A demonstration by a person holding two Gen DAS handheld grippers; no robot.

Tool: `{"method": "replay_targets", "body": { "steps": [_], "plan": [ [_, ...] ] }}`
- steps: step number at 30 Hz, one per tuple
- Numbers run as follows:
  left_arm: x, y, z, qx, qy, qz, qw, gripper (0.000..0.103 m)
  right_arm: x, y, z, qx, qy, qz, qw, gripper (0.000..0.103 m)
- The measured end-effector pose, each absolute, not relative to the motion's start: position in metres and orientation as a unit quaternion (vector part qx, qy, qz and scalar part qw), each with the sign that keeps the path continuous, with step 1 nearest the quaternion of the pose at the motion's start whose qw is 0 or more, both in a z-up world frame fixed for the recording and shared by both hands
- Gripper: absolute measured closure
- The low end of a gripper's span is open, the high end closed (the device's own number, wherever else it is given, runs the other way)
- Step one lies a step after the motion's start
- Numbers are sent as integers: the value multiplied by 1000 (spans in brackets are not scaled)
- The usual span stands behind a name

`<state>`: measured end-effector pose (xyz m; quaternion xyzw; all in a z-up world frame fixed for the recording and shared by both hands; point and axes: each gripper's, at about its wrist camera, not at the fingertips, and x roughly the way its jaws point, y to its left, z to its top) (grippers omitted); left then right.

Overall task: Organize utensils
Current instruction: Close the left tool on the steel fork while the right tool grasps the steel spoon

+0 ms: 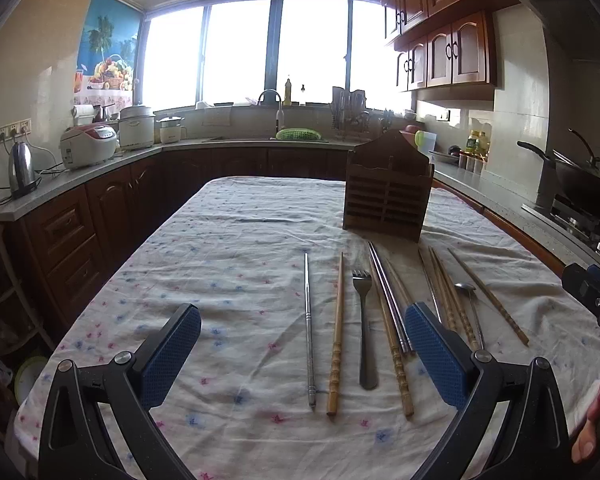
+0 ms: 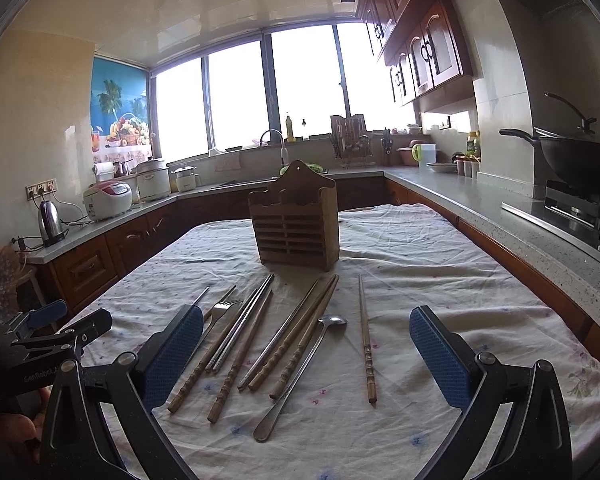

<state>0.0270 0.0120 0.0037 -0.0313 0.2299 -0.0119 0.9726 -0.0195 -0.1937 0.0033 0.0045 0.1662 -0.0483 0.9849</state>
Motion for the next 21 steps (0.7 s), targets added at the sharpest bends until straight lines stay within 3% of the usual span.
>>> {"method": "replay_targets", "body": {
  "steps": [8, 13, 17, 19, 21],
  "plan": [
    [69, 16, 18, -46, 276, -42, 959, 1, 4, -206, 6, 26, 202, -45, 978, 0],
    [102, 12, 28, -49, 308, -89, 946, 21, 27, -222, 5, 59, 238, -37, 969, 2],
    [127, 7, 25, -51, 339, -118, 932, 36, 48, -234, -1, 92, 276, -30, 956, 16],
    [140, 7, 22, -52, 356, -129, 924, 55, 60, -241, -7, 113, 300, -25, 947, 27],
    [154, 4, 18, -51, 375, -138, 915, 61, 70, -246, -15, 129, 325, -25, 937, 43]
  ]
}}
